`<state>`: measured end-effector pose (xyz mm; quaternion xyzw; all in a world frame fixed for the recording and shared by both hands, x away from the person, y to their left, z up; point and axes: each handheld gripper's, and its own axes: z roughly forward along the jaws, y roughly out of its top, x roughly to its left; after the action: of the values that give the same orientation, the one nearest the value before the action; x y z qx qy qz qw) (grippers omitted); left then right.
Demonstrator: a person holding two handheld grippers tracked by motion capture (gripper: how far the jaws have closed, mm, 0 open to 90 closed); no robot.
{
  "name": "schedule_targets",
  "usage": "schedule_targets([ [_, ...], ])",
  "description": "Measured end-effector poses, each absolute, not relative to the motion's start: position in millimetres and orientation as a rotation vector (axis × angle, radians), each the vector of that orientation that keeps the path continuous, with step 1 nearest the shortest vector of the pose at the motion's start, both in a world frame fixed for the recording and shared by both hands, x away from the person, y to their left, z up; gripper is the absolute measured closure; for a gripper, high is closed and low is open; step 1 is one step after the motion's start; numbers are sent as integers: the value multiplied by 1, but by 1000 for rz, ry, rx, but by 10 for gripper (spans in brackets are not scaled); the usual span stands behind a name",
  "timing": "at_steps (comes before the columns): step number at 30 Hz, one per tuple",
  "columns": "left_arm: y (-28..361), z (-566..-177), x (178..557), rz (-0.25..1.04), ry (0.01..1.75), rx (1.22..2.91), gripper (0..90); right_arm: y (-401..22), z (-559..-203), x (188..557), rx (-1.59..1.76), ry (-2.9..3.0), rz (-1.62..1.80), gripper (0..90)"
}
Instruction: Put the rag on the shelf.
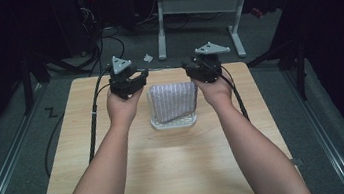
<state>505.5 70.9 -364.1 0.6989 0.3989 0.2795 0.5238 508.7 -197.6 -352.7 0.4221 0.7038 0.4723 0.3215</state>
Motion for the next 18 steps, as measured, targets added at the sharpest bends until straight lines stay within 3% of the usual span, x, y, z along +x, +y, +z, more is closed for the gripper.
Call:
schedule_targets([
  [18,98,-374,454,735,901,1665,491,-217,-364,449,1033,1821,1219,502],
])
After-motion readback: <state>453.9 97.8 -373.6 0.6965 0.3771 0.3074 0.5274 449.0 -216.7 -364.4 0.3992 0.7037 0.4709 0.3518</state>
